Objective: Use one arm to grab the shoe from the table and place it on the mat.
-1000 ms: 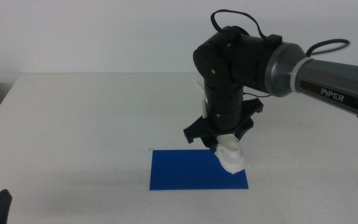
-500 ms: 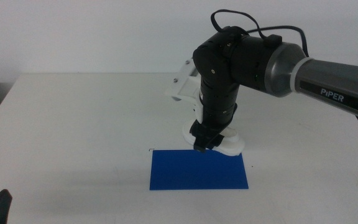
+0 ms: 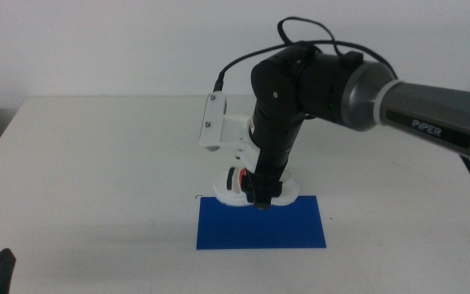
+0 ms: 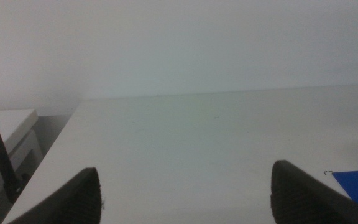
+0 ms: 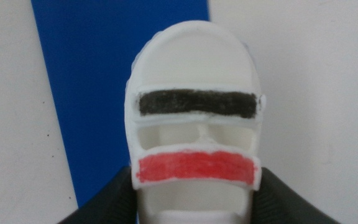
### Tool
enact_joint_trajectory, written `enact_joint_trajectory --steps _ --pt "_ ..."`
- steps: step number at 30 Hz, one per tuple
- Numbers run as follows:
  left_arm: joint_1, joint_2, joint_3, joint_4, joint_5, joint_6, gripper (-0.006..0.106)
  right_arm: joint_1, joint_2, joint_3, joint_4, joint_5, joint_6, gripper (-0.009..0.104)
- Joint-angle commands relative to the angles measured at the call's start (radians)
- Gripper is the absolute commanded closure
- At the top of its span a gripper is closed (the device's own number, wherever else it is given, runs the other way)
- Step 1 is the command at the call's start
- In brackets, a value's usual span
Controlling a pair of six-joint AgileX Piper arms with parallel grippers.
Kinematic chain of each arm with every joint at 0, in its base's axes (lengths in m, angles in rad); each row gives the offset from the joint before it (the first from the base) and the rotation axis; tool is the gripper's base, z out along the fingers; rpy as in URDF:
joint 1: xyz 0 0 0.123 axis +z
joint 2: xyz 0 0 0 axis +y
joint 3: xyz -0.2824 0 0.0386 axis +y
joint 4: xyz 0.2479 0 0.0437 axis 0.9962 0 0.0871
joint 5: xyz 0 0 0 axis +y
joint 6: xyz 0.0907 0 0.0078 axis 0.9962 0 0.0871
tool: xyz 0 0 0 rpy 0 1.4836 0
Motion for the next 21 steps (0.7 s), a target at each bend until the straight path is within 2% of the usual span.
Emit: enact_joint_trajectory --steps 1,5,10,21 --pt "-0.005 -0.01 0.007 -0.01 -0.082 -0.005 0.007 -0.004 -0.043 -0.031 0.004 -0.025 -0.026 0.099" --pt "-0.005 -0.01 0.007 -0.01 -0.082 -0.005 0.007 -0.004 -0.014 -0.03 0.019 -0.017 -0.026 0.099" --pt "-0.005 -0.01 0.007 -0.01 -0.082 -0.005 0.007 -0.002 0.009 -0.03 0.075 -0.008 -0.026 0.099" --pt "-0.005 -0.01 0.007 -0.01 -0.082 -0.005 0.007 -0.001 0.058 -0.029 0.077 0.015 -0.025 0.099"
